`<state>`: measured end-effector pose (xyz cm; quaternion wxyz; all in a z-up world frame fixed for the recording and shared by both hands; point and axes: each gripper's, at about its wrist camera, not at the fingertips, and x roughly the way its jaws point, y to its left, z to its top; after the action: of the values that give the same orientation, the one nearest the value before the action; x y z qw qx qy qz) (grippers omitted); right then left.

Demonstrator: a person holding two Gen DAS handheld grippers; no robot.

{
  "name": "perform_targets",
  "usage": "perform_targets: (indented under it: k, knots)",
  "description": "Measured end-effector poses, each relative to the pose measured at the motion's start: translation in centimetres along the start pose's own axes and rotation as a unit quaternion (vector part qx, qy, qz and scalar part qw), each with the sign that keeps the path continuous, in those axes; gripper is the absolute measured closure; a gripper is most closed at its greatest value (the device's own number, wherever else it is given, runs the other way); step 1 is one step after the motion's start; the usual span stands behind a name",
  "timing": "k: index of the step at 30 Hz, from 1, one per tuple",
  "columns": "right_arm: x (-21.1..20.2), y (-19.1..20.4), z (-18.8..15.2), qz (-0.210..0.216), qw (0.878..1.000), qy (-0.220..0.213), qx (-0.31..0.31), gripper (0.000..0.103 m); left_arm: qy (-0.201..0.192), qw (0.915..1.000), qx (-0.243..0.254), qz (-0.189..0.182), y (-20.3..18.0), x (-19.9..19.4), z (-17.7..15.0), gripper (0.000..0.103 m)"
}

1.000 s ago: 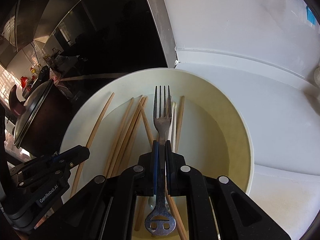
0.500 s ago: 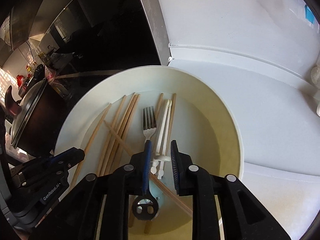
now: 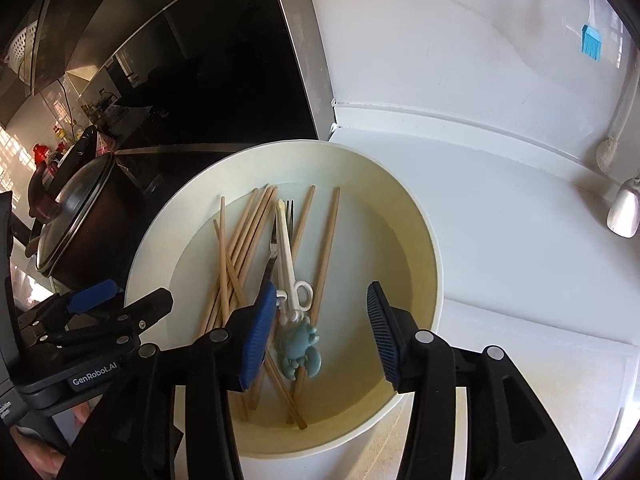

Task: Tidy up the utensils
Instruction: 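Withdraw both open grippers slightly back from the basin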

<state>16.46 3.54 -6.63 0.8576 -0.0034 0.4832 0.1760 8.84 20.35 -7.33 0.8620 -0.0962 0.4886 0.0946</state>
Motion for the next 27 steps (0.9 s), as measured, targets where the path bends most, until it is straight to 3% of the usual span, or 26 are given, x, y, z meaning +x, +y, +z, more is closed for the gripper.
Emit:
perform_targets:
  k: [13, 27]
  knots:
    - [-1.3, 0.0, -0.9, 0.003, 0.999, 0.043, 0.021, 0.042, 0.002, 0.9999, 0.001, 0.016, 0.2, -3.2, 0.1, 0.007]
    - [-6.0, 0.7, -0.7, -0.009, 0.998, 0.054, 0.044, 0.040, -0.009, 0.9999, 0.003, 0.009, -0.4, -8.4, 0.3, 0.006]
